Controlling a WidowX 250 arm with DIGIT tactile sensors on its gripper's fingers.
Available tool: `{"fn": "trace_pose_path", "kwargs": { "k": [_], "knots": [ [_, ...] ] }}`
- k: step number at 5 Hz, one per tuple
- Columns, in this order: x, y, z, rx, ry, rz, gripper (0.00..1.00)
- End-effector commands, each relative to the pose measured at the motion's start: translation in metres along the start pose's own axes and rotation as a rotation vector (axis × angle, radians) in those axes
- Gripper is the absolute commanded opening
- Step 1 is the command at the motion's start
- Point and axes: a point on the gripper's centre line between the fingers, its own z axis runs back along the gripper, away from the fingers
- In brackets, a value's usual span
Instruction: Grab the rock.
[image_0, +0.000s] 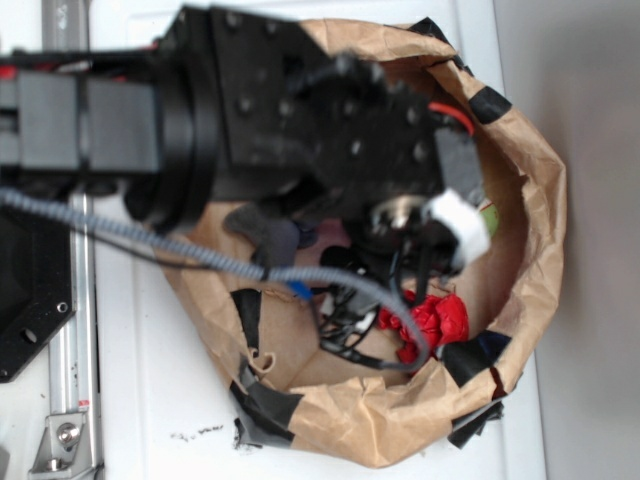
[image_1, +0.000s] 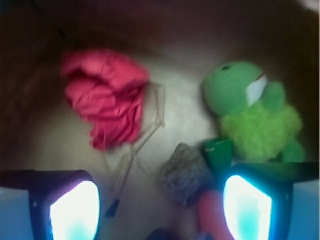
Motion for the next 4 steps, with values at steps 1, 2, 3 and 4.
{"fn": "trace_pose_path", "kwargs": {
  "k": [1,2,3,4],
  "knots": [
    [-0.006,-0.01,-0.024,0.014,0.03,-0.044,1.0],
    [-0.006,-0.004,-0.034,0.029,0.065,-0.038,1.0],
    [-0.011,0.015,-0.034,0.035,0.075,0.005,1.0],
    [-0.022,0.032,-0.035,0.041,0.1,0.044,1.0]
  ]
}}
